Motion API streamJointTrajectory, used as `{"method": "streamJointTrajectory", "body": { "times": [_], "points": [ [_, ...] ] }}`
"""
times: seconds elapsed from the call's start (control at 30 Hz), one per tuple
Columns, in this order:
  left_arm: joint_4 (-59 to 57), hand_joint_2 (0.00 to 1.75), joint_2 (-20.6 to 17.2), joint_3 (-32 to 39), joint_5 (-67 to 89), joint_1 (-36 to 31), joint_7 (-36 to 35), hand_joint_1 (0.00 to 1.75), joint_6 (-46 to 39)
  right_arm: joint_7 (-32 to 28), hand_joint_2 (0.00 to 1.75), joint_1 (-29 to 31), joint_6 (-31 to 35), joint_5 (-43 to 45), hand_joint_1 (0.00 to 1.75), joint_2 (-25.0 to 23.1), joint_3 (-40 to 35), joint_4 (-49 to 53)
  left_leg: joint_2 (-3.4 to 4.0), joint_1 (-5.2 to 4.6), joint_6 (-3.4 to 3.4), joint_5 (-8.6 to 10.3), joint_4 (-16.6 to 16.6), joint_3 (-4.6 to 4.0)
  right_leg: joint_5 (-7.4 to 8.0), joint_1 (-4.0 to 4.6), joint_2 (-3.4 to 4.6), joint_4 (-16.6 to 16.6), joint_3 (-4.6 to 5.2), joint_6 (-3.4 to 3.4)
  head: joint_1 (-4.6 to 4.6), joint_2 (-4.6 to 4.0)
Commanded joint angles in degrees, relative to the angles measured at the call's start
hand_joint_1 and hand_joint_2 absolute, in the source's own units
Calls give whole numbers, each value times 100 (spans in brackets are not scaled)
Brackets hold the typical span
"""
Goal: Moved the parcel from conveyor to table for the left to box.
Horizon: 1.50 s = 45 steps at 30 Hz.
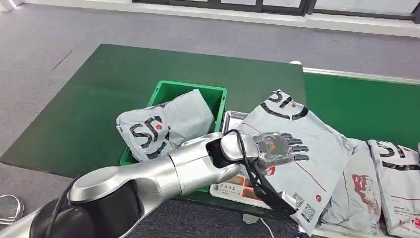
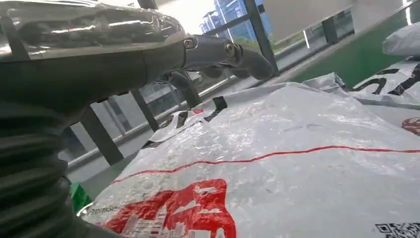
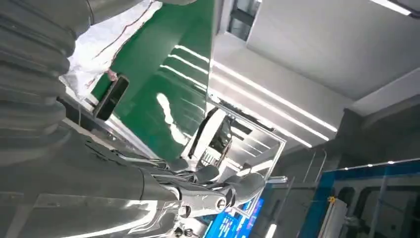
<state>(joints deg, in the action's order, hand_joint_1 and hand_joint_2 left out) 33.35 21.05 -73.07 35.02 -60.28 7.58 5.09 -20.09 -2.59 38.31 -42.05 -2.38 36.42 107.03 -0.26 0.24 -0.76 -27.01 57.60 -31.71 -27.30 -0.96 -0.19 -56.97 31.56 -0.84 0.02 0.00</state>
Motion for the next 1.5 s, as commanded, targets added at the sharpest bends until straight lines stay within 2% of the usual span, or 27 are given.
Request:
{"method": "streamJointTrajectory", "body": {
  "times": [0.03, 0.3, 0.43, 0.5, 0.77, 1.13, 1.5],
  "points": [
    [13, 175, -105, -566, -42, 20, -1, 0, -37, 16, 175, 184, 43, -24, 0, 38, -419, -348, 19, 2, 1, 6, -7, -4, 13, 3, 18, 10, 9, 6, 0, 0],
    [-126, 175, -105, -661, -20, 77, -4, 0, -36, 29, 175, 183, 81, -135, 0, -68, -546, -340, 16, 3, 1, 3, -5, -1, 10, 4, 15, 9, 3, 5, 0, 0],
    [-158, 175, -105, -688, 13, 174, -8, 0, -163, 84, 175, 378, 106, -338, 0, -114, -680, -480, 20, 1, 0, 0, -6, 4, 7, 2, 19, 7, 0, 4, 0, 0],
    [-116, 175, -105, -718, 88, 242, -39, 0, -307, 133, 175, 470, 153, -396, 0, -63, -733, -571, 37, 3, 0, 7, -14, 1, 20, 5, 36, 16, 8, 8, 0, 0],
    [-145, 175, -105, -627, 371, 571, -173, 0, -1029, 173, 175, 909, 169, -404, 0, 200, -1078, -1107, 27, 2, 1, -2, -3, 4, 8, 3, 27, 6, 0, 3, 0, 0],
    [-24, 175, -105, -507, 400, 814, -183, 0, -1262, 159, 175, 1478, 169, -383, 0, 497, -1383, -1778, 31, -1, 1, 1, -4, -1, 12, 0, 30, 5, 9, 3, 0, 0],
    [205, 175, -105, -491, 467, 1091, -297, 0, -1473, 243, 175, 1669, 169, -700, 0, 281, -1377, -1778, 16, 0, 0, 2, -4, -1, 8, 1, 15, 4, 5, 4, 0, 0]
  ]
}}
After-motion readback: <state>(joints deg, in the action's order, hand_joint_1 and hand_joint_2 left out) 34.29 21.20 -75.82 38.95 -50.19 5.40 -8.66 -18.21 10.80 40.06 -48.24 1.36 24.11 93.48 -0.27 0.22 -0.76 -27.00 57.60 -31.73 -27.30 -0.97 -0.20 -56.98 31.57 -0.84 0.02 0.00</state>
